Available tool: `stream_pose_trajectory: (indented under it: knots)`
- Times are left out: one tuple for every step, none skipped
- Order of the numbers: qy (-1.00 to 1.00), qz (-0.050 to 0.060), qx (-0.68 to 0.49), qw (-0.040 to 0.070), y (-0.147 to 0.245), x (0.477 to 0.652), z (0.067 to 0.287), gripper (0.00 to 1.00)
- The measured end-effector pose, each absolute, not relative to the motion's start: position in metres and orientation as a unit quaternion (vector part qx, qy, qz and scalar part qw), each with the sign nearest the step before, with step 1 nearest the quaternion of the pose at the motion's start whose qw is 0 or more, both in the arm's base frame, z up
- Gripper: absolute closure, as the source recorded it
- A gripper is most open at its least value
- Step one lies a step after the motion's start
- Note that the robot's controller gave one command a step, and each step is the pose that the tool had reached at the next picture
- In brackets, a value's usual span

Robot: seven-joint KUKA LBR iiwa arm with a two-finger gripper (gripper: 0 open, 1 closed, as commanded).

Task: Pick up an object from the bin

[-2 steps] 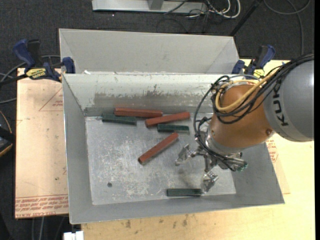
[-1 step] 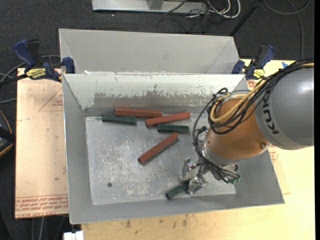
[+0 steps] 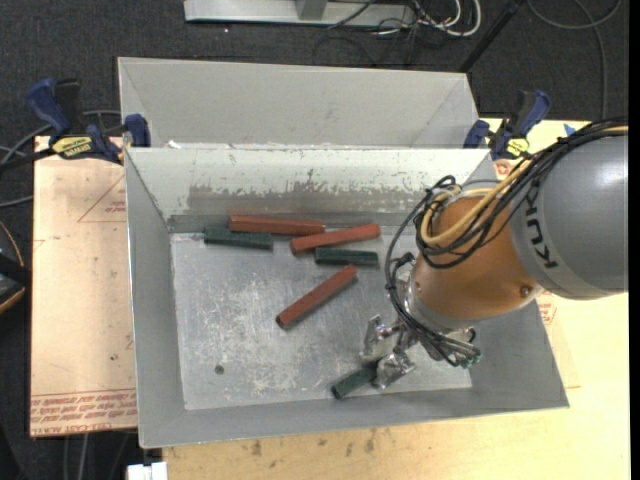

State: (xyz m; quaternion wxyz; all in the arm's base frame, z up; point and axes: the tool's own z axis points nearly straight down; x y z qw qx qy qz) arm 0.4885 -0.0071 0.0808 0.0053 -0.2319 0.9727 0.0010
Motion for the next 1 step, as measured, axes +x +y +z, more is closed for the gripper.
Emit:
stream_pose_trajectory:
  knots:
    - [0.978, 0.0, -0.21, 0.004, -0.0132, 0.4968, 0.2421, 1.0]
